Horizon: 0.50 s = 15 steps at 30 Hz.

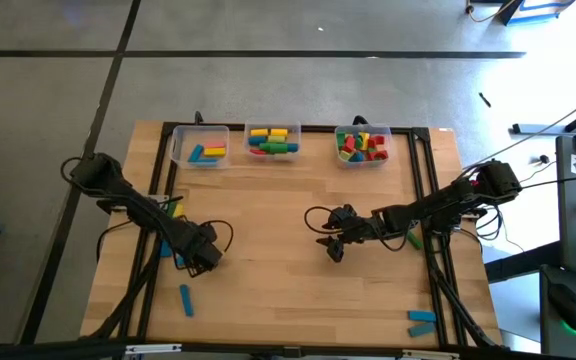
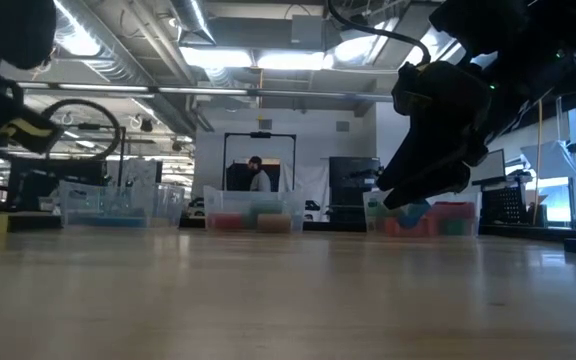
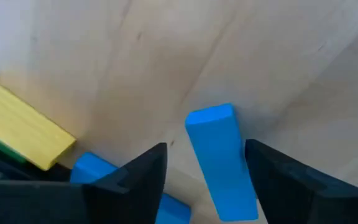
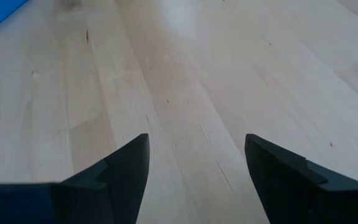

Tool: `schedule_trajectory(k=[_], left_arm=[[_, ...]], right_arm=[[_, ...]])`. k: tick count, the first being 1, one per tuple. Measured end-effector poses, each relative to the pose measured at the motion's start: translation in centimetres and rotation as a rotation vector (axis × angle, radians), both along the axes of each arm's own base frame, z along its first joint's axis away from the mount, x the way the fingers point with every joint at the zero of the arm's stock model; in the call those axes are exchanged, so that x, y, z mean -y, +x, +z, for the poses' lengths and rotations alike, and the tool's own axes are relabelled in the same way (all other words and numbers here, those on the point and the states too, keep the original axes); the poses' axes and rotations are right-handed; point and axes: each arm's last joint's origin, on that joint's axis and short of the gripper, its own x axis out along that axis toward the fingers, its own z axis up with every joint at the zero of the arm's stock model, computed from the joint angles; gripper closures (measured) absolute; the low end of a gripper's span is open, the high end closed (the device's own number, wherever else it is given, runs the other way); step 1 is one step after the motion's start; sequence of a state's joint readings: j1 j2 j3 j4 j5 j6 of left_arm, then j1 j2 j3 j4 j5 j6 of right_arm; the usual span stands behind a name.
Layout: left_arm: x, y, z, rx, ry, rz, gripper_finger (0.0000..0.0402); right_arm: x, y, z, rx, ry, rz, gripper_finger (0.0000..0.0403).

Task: Sort blocks by size
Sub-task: Put the blue rectangular block into the left transparent bin

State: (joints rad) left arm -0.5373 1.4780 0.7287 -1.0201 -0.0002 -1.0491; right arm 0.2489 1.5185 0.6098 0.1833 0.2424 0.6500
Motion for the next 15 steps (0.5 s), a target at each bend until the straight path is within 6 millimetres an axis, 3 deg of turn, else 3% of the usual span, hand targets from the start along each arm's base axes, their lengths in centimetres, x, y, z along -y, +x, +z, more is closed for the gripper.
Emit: schedule_trajectory(k=[10, 15], left_arm=[[-0.3, -0.5, -1.7, 0.028, -0.048, -0.022, 0.0181], [-0.1, -0.3, -1.8, 0.053, -0.075, -0.095, 0.0213]], right_arm=[[0.0, 0.0, 0.0, 0.000, -0.001, -0.001, 0.0146], [0.0, 0.0, 0.0, 0.000, -0.001, -0.001, 0.0146]])
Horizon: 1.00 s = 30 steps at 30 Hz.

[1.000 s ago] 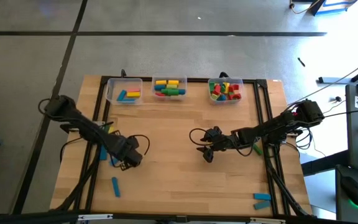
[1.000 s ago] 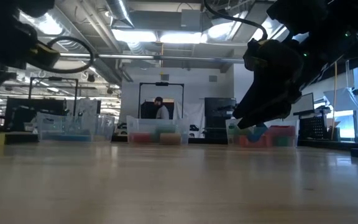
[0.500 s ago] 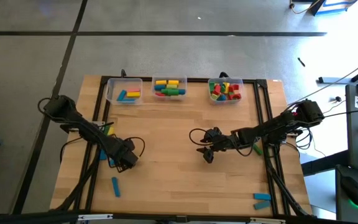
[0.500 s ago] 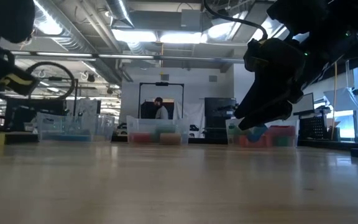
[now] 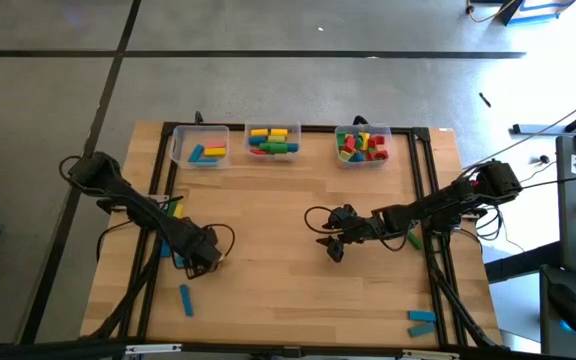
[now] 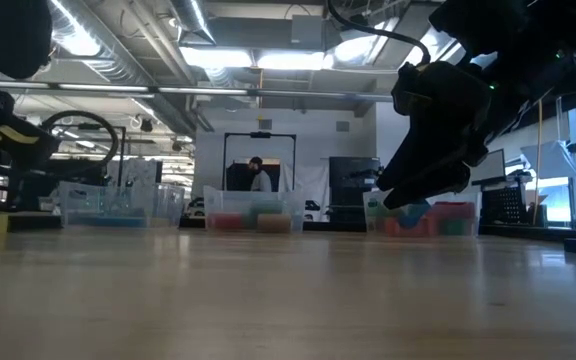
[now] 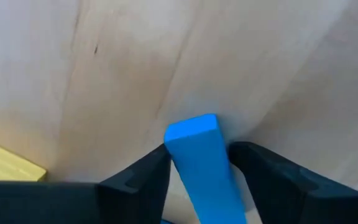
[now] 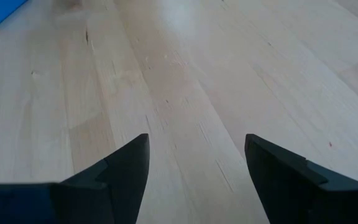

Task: Sort blocks by size
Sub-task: Put the blue rectangular block into the left transparent bin

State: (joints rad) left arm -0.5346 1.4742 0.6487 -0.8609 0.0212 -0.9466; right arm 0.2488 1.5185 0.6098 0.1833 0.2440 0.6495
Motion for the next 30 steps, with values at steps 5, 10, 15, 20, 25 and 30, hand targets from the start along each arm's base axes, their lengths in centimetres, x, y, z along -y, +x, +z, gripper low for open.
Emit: schedule_trajectory(k=[5, 10, 15, 20, 25, 30], left_arm=[[0.0, 0.0, 0.0, 0.002, -0.002, -0.043, 0.0266], [0.0, 0.0, 0.0, 0.001, -0.002, -0.065, 0.0298], [0.1, 0.3, 0.4, 0.007, 0.007, -0.067, 0.0293], [0.6, 1.2, 1.0, 0.057, -0.001, -0.093, 0.0294], [0.9, 2.0, 1.9, 0.099, 0.008, -0.129, 0.0293], [1.4, 3.4, 3.6, 0.180, 0.029, -0.204, 0.0289]], right_arm=[[0.0, 0.0, 0.0, 0.000, -0.001, 0.000, 0.0146], [0.0, 0.0, 0.0, 0.000, -0.002, -0.001, 0.0146], [0.0, 0.0, 0.0, 0.000, -0.002, -0.001, 0.0146], [0.0, 0.0, 0.0, 0.000, -0.002, -0.001, 0.0146], [0.0, 0.0, 0.0, -0.001, -0.003, -0.001, 0.0146], [0.0, 0.0, 0.0, -0.001, -0.003, -0.001, 0.0146]])
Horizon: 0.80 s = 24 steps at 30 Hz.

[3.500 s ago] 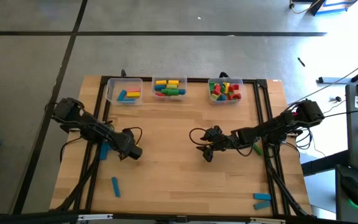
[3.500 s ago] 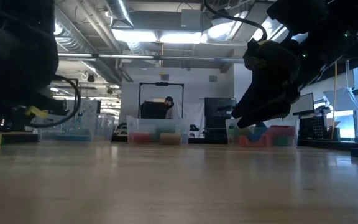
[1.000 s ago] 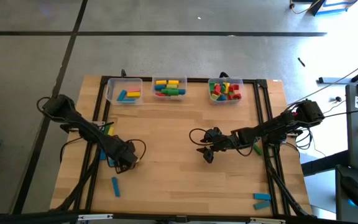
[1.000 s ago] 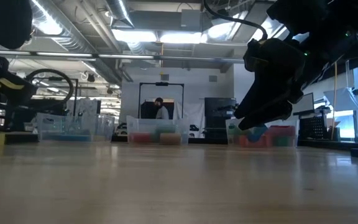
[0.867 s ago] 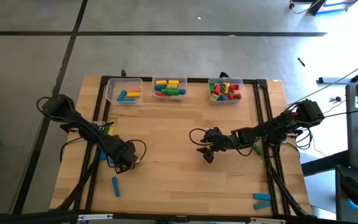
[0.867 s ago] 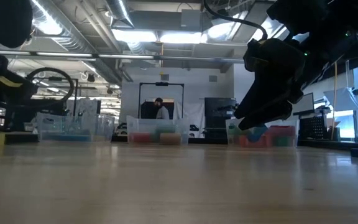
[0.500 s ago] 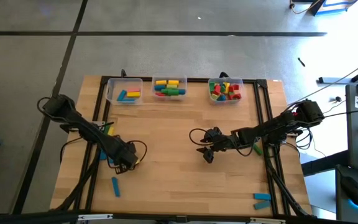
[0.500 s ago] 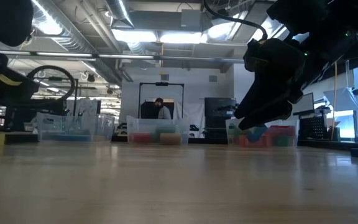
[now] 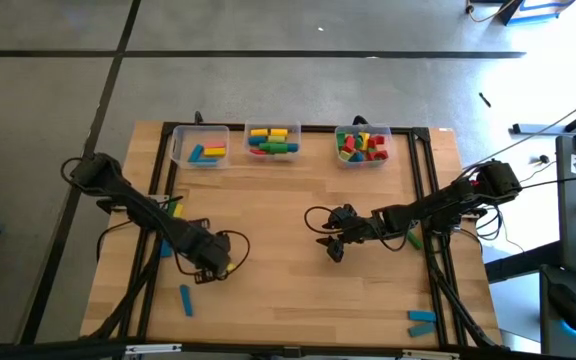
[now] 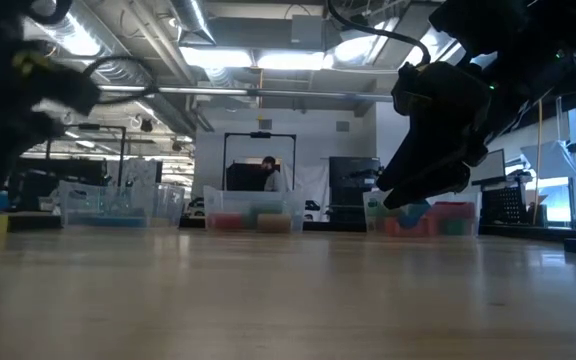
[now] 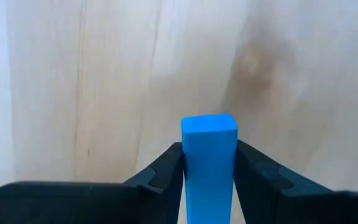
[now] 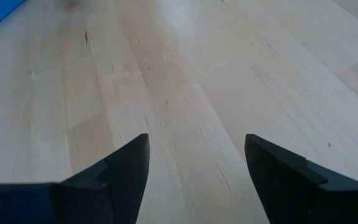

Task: Sort blocks by size
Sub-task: Put the blue rectangular block into the left transparent bin

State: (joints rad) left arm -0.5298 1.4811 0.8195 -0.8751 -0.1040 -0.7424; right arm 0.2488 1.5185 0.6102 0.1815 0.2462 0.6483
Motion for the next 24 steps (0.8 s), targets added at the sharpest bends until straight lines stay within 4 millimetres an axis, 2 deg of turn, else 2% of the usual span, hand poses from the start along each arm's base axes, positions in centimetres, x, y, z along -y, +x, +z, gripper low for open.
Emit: schedule_trajectory(k=[6, 10, 16, 19, 24], left_arm=[[-0.4, 2.2, 2.6, 0.133, 0.061, -0.057, 0.0288], [-1.6, 3.7, 4.7, 0.256, 0.130, -0.090, 0.0287], [-5.0, 5.8, 7.2, 0.467, 0.197, -0.090, 0.0287], [-6.7, 6.5, 7.7, 0.510, 0.225, -0.081, 0.0287], [-9.6, 6.9, 7.7, 0.488, 0.323, -0.026, 0.0286]], right_arm=[[0.0, 0.0, 0.0, 0.000, -0.001, 0.001, 0.0146], [0.0, 0.0, 0.0, 0.000, -0.001, 0.001, 0.0146], [0.0, 0.0, 0.0, 0.001, -0.004, -0.003, 0.0146], [0.0, 0.0, 0.0, 0.001, -0.004, -0.002, 0.0146], [0.0, 0.0, 0.0, 0.001, -0.005, -0.002, 0.0146]])
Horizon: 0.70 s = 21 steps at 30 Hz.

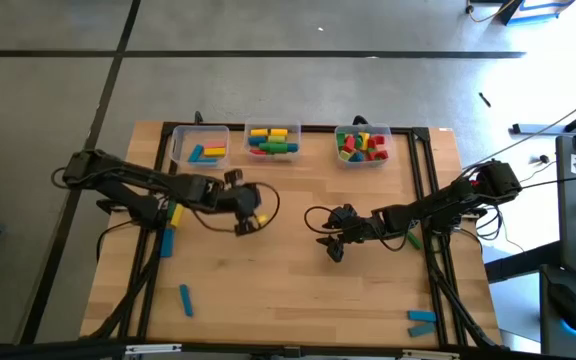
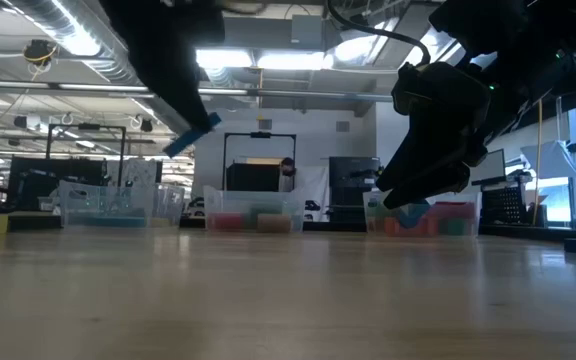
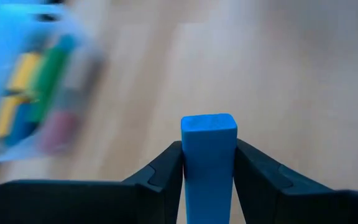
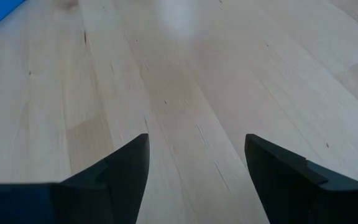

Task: Sort blocks by size
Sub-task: Put the blue rectangular block into the left transparent bin

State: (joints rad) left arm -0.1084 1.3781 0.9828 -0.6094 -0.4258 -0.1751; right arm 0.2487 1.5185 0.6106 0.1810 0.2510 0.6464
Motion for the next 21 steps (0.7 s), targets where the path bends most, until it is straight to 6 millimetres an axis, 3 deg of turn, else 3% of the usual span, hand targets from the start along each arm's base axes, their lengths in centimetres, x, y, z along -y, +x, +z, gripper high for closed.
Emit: schedule_trajectory(k=[9, 21], left_arm=[[-7.5, -0.9, 0.0, -0.055, 0.143, 0.302, 0.0286], [-16.8, -5.4, -0.5, -0.169, 0.160, 0.628, 0.0286]], right_arm=[[0.0, 0.0, 0.0, -0.001, -0.003, 0.003, 0.0146], [0.0, 0.0, 0.0, -0.006, -0.005, 0.003, 0.0146]])
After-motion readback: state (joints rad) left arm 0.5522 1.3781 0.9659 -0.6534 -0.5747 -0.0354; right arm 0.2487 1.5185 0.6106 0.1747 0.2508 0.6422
